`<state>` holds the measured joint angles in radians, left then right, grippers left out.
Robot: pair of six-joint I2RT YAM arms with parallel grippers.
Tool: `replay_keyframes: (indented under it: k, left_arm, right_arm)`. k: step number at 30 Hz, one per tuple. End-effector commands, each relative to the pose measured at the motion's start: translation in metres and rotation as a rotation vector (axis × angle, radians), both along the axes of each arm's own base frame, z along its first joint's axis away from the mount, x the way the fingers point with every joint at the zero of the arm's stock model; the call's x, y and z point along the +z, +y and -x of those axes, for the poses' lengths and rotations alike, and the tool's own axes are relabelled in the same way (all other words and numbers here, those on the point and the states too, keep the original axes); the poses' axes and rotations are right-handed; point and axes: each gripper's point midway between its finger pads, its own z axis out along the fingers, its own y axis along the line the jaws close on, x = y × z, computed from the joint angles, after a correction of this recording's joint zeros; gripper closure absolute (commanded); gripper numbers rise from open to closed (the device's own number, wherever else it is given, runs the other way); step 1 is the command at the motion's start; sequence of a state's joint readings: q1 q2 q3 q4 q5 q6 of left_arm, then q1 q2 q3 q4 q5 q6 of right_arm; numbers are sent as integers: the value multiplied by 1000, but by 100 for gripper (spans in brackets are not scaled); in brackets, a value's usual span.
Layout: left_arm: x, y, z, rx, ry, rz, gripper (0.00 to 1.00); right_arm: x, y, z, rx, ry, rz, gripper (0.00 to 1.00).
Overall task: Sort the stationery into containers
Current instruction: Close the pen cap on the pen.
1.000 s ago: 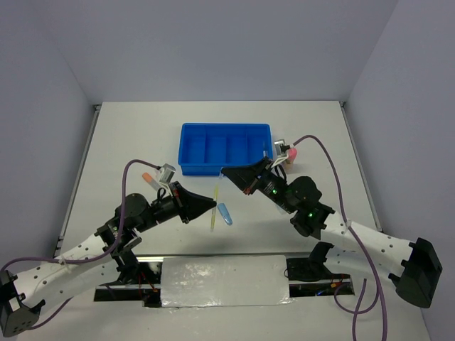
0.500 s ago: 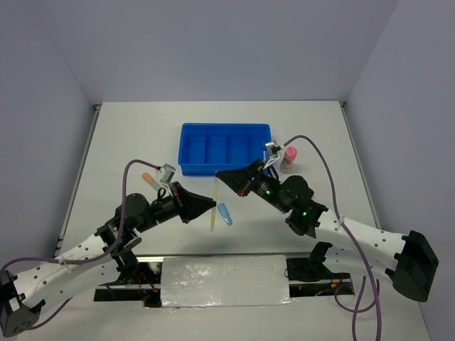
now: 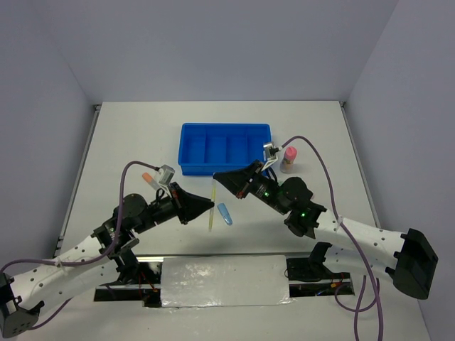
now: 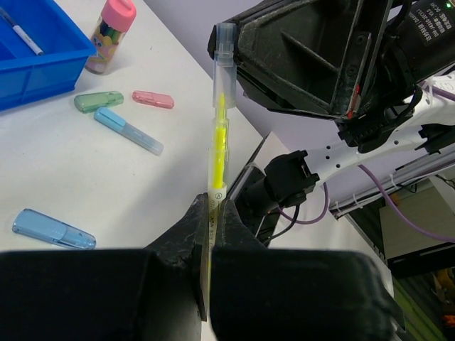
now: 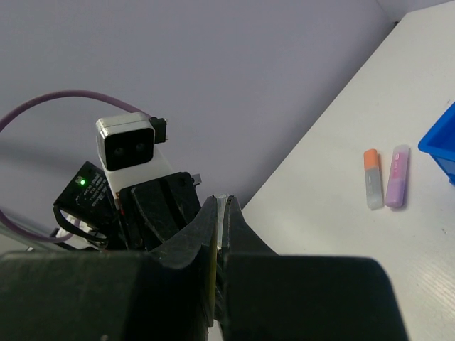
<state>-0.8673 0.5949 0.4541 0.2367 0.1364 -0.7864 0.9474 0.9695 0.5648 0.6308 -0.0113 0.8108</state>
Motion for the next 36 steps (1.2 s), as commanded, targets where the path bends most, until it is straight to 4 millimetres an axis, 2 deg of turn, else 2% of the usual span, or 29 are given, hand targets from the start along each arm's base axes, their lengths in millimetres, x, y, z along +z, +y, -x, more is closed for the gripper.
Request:
replay_keyframes:
  k: [1,21,25,28,33,36]
  left_arm:
    - [44,8,-7,59,-107,74,100]
    - [76,13,-9,80,-200,88,100]
    - [76,14,-12,96,-208,88,100]
    - [83,17,-14,117,-236,88,100]
    - [94,16,-10,93,-328,66,100]
    - [92,14,-8,72,-362,44,100]
  right_arm:
    - [2,7,12,45,-29,2,100]
    - [-15,14,11,50,-35,92,100]
    - [-16,21,19,103,-38,86,100]
    - [-17,26,28,144,-39,84,100]
    - [-13,28,37,175,-59,87,92]
    - [-7,28,40,180,-87,95,89]
